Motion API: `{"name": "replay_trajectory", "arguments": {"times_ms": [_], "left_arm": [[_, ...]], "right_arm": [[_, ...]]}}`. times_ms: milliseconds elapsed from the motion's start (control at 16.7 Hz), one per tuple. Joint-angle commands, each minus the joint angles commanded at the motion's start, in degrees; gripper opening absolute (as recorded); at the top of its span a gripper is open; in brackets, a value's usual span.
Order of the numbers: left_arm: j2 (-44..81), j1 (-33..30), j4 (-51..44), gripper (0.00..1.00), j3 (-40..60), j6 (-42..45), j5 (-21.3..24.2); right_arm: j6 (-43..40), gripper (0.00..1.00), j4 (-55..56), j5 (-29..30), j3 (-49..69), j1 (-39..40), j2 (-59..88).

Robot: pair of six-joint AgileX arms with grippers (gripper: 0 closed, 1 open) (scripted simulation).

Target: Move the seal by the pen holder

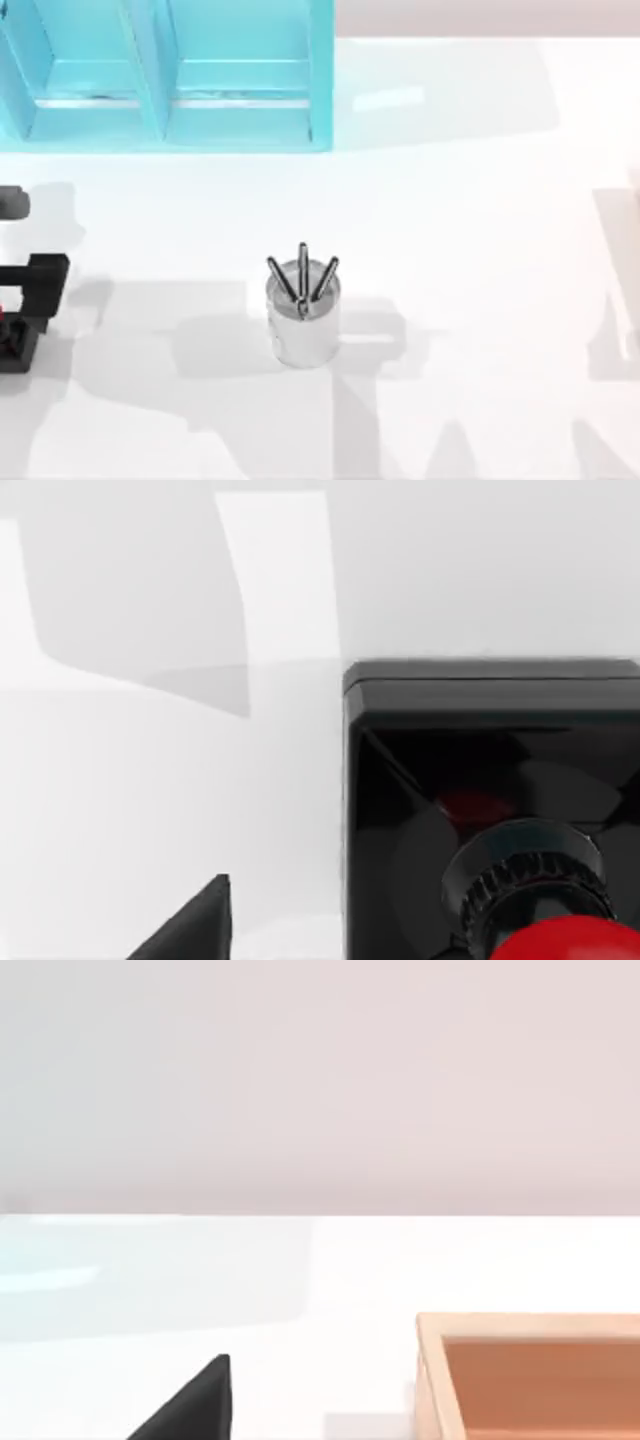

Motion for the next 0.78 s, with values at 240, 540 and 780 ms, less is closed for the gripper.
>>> {"name": "replay_trajectory", "arguments": {"times_ms": [240,540,780], "left_arm": [[0.0,0.0,0.0,0.92,0.0,0.0,0.0],[0.0,0.0,0.0,0.55,0.0,0.0,0.0],[0.0,0.0,0.0,0.25,0.0,0.0,0.0]], "right_arm": [[0.0,1.00,0.0,0.0,0.0,0.0,0.0],[0.0,1.00,0.0,0.0,0.0,0.0,0.0],[0.0,1.00,0.0,0.0,0.0,0.0,0.0]]}}
